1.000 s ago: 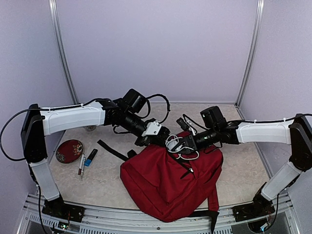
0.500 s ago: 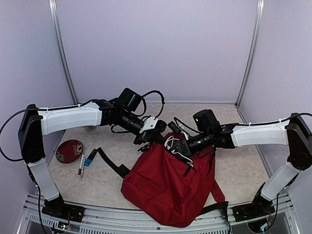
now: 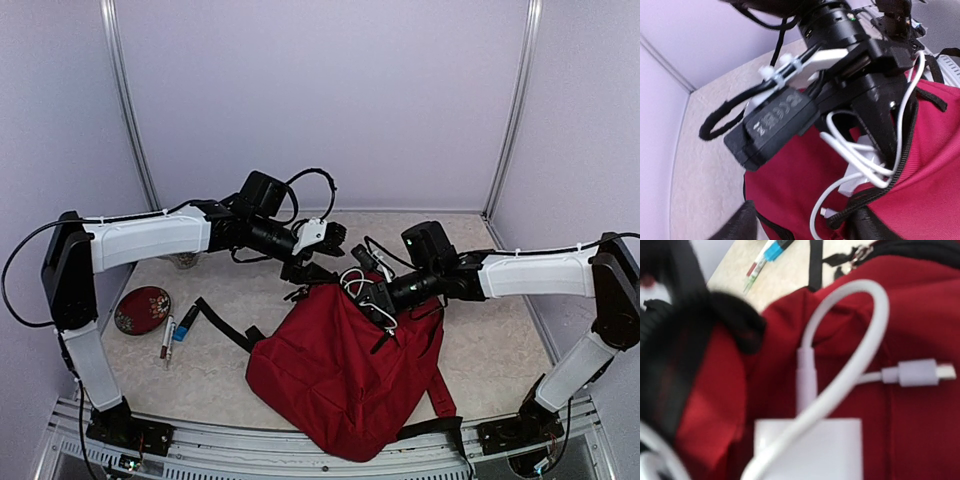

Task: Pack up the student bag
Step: Put down the student bag in the second largest pocket, then adjust the student bag at the center of the board.

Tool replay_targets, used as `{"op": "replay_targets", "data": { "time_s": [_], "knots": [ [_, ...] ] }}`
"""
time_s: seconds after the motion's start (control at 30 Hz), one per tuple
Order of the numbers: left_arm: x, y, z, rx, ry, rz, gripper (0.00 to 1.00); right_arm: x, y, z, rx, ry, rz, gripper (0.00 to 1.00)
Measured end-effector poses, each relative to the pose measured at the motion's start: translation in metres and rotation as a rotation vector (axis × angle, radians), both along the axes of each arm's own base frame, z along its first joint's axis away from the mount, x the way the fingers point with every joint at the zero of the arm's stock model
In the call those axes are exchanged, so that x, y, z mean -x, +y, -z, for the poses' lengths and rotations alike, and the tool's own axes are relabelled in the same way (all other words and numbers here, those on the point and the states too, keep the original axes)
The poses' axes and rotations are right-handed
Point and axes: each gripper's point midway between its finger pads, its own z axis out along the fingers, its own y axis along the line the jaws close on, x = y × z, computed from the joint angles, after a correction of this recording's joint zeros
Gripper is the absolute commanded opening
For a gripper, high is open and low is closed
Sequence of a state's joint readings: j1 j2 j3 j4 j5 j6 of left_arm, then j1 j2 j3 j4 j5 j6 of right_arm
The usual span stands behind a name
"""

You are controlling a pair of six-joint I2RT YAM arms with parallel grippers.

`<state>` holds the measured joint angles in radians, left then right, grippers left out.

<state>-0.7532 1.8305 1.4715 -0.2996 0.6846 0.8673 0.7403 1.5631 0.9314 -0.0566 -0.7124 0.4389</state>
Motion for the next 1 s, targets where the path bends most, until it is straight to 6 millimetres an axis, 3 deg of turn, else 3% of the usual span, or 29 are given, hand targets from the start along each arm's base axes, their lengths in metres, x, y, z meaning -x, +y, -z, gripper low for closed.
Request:
{"op": "replay_targets", "data": {
  "time_s": [0.13, 0.2, 0.33, 0.43, 0.53, 0.6, 0.77, 0.87, 0.93, 1.0],
  "knots": [
    [0.012, 0.019, 0.014, -0.055, 0.009, -0.168, 0.94, 0.007, 0.001, 0.002, -0.014, 0.012, -0.026, 0.0],
    [0.023, 0.028, 0.012, -0.069, -0.001, -0.243, 0.99, 0.009, 0.001, 0.001, -0.021, 0.017, -0.038, 0.0],
    [0.037, 0.04, -0.034, 0.006, 0.001, -0.408, 0.97, 0.012, 0.001, 0.0, -0.025, 0.018, -0.056, 0.0],
    [0.049, 0.062, -0.073, 0.106, 0.018, -0.536, 0.76, 0.013, 0.002, 0.0, -0.024, 0.014, -0.07, 0.0],
    [0.087, 0.079, -0.076, 0.157, 0.125, -0.584, 0.34, 0.015, 0.001, 0.0, -0.021, 0.01, -0.083, 0.0],
    [0.122, 0.083, -0.055, 0.14, 0.241, -0.584, 0.19, 0.016, 0.001, -0.001, -0.016, 0.01, -0.092, 0.0],
    [0.198, 0.096, 0.049, -0.067, 0.551, -0.636, 0.18, 0.021, -0.001, 0.0, -0.007, 0.019, -0.117, 0.0],
    [0.216, 0.113, 0.102, -0.175, 0.65, -0.716, 0.21, 0.023, -0.001, 0.001, 0.001, 0.02, -0.124, 0.0],
    [0.214, 0.125, 0.13, -0.223, 0.671, -0.797, 0.3, 0.024, -0.001, 0.001, 0.003, 0.018, -0.129, 0.0],
    [0.205, 0.138, 0.154, -0.252, 0.66, -0.891, 0.33, 0.026, -0.001, 0.001, 0.005, 0.016, -0.136, 0.0]
  ]
}}
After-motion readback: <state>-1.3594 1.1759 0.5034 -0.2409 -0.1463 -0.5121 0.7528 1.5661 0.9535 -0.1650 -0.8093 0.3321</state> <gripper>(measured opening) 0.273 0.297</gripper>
